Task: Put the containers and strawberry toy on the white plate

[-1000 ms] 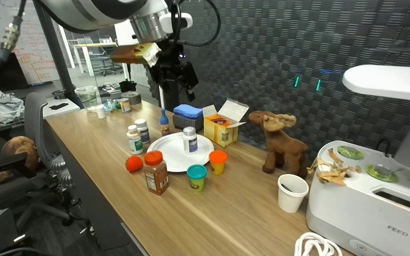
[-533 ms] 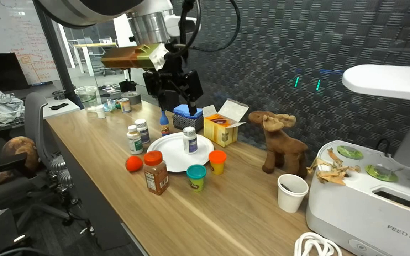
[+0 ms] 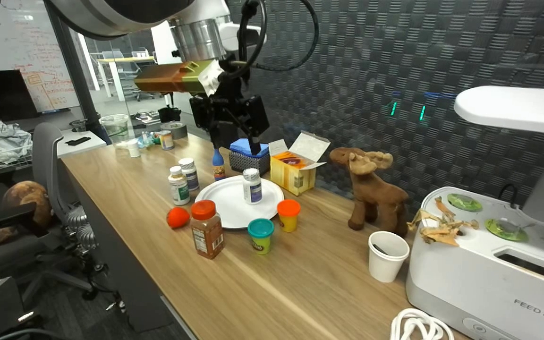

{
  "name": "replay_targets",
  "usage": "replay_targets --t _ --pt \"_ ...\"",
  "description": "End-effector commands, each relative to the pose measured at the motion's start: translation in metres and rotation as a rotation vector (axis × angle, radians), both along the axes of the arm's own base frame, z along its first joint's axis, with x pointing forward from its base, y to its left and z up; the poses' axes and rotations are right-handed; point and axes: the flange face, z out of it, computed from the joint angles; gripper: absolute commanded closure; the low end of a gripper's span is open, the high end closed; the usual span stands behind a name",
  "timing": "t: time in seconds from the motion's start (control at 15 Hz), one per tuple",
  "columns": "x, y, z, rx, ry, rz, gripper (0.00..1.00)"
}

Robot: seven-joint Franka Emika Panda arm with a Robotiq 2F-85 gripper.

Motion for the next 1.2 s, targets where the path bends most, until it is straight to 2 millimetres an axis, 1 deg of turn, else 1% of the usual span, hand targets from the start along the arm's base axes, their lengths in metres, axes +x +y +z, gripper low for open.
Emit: replay_targets --t 0.0,0.27,0.53,0.67,0.8,0.93,1.13 --pt "0.007 -0.006 -0.007 -0.005 0.003 -0.009 0.00" --pt "0.024 -0.032 -0.040 -0.017 0.045 -0.048 0.00" --pt "0.042 -0.058 -0.086 -0.006 0.086 -0.081 0.00" --pt "0.050 -0.064 -0.108 -0.006 0.093 -0.082 0.00" --pt "0.059 -0.068 -0.124 -0.004 0.094 -0.084 0.00" --pt "0.066 -0.067 -0.135 0.005 0.101 -0.080 0.00" --pt "0.075 -0.068 -0.144 0.000 0.092 -0.088 0.00"
